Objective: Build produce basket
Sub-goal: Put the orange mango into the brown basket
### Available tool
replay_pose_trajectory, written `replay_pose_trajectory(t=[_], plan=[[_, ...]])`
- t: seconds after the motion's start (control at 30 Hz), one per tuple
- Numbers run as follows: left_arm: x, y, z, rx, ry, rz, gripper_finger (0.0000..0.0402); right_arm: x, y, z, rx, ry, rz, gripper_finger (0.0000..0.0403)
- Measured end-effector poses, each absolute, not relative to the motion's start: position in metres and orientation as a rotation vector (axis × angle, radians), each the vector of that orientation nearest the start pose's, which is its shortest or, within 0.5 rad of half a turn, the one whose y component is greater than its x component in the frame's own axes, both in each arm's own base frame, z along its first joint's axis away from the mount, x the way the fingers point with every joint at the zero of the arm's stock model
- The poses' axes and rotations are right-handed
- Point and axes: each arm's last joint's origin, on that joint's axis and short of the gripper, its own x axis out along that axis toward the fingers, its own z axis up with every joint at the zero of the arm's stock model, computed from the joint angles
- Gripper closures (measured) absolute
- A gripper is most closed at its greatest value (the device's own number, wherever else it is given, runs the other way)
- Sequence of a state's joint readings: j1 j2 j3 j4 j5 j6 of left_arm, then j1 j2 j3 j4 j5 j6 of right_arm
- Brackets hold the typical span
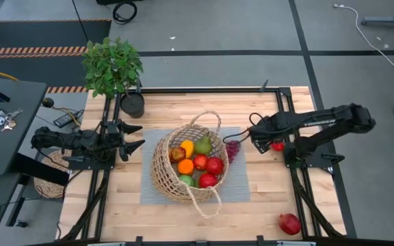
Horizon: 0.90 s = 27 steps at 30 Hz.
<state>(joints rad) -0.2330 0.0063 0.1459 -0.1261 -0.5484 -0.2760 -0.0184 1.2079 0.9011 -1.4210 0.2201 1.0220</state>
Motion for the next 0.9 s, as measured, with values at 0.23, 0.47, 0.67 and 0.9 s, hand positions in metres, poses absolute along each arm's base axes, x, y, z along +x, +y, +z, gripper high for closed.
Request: replay_pose_trajectory(t=[0.23, 0.47, 0.67, 0.9], plan=[[0.084, -0.004, 0.200, -0.279, -0.056, 0.312, 0.0054, 0.153, -0.038, 0.217, 0.657, 1.537, -0.998, 0.0019], [0.084, -0.004, 0.200, -0.279, -0.056, 0.312, 0.0054, 0.147, -0.055, 0.218, 0.739, 1.541, -1.020, 0.0019], [0.084, -0.004, 0.200, -0.279, -0.056, 0.312, 0.0054, 0.147, -0.067, 0.212, 0.798, 1.616, -0.959, 0.0019], [0.084, -0.004, 0.200, -0.279, -0.056, 0.312, 0.0054, 0.156, -0.083, 0.189, 0.802, 1.792, -0.909, 0.0019]])
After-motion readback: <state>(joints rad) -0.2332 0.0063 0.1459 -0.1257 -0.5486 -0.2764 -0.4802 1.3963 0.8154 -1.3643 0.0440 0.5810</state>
